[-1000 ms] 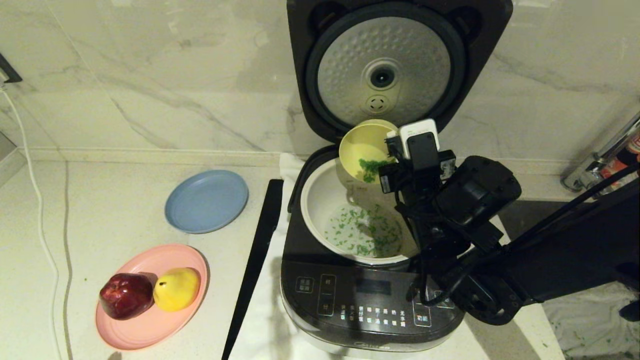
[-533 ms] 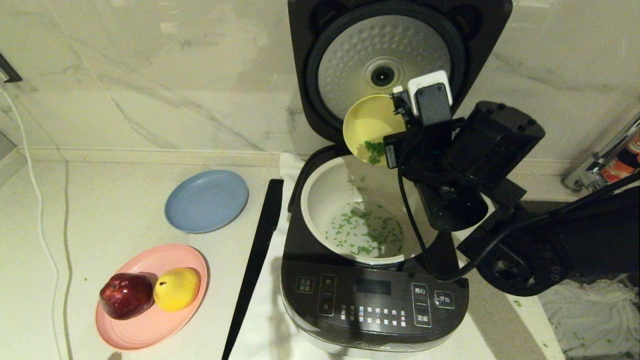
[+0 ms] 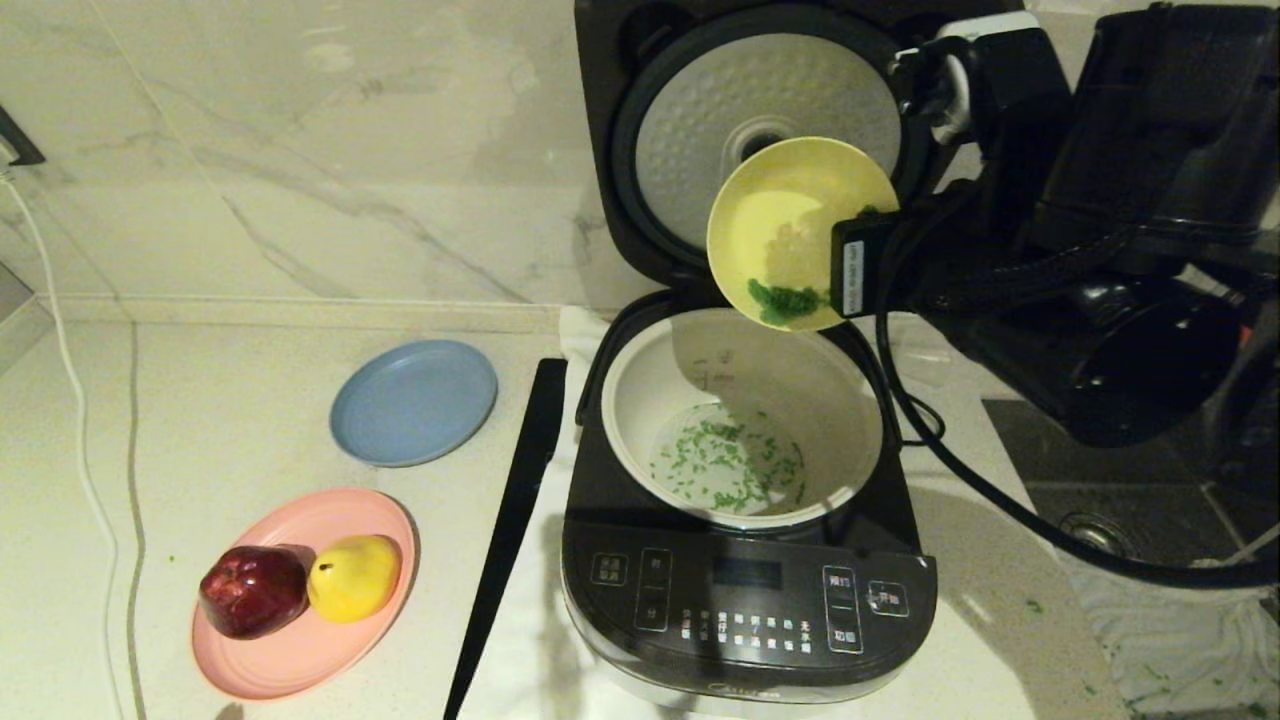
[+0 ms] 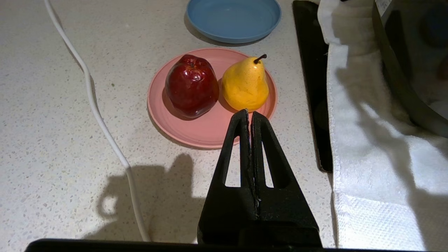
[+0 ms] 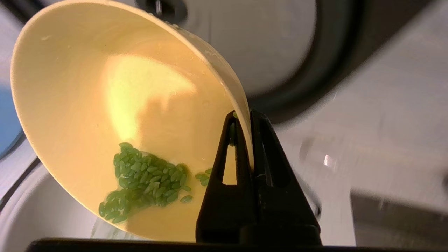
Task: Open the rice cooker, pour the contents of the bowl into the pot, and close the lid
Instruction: Fill a bowl with water from the tap
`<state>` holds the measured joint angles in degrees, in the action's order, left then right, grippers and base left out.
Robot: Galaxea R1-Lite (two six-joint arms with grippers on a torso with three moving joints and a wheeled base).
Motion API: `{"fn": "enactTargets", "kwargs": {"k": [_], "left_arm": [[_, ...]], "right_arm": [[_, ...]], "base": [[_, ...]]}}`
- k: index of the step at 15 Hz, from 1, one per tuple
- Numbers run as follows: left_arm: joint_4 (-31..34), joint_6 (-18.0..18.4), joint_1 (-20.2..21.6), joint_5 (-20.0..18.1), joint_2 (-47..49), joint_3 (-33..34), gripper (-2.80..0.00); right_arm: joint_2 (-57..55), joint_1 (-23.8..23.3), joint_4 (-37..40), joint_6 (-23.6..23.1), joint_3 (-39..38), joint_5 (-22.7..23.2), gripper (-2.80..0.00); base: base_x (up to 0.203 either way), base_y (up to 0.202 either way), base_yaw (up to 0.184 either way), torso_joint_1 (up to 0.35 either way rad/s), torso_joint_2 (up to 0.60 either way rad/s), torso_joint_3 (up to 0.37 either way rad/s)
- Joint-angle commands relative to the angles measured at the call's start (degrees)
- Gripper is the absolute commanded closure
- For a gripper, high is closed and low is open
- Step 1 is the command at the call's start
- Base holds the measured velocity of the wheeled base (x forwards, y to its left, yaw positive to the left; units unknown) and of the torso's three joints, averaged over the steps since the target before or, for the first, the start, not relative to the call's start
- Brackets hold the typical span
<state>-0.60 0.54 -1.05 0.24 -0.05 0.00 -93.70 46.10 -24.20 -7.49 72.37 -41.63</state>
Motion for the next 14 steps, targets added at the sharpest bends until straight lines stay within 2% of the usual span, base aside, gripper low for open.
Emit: {"fn": "enactTargets", "kwargs": {"k": [1,3,6,8,11,14], "left_arm": [[-0.02,-0.02,-0.01,0.02,-0.04,0.26,0.0],[-0.02,-0.02,-0.01,0.02,-0.04,0.18,0.0],[-0.02,-0.02,-0.01,0.02,-0.04,0.18,0.0],[-0.02,-0.02,-0.01,0.02,-0.04,0.18,0.0],[-0.02,-0.02,-0.01,0.02,-0.04,0.18,0.0],[-0.02,-0.02,-0.01,0.02,-0.04,0.18,0.0]], "right_arm": [[6.68,0.2,16.82,6.96,1.39,2.53,0.0],[10.66,0.2,29.16,13.2,2.59,7.38,0.0],[17.31,-0.87,46.25,21.67,3.78,17.83,0.0],[21.17,-4.6,54.12,23.82,3.48,23.52,0.0],[25.57,-14.71,62.47,25.37,2.48,31.87,0.0],[27.94,-30.17,67.81,25.04,0.84,39.42,0.0]], "base": [[0.0,0.0,0.0,0.0,0.0,0.0],[0.0,0.0,0.0,0.0,0.0,0.0],[0.0,0.0,0.0,0.0,0.0,0.0],[0.0,0.0,0.0,0.0,0.0,0.0],[0.0,0.0,0.0,0.0,0.0,0.0],[0.0,0.0,0.0,0.0,0.0,0.0]]}}
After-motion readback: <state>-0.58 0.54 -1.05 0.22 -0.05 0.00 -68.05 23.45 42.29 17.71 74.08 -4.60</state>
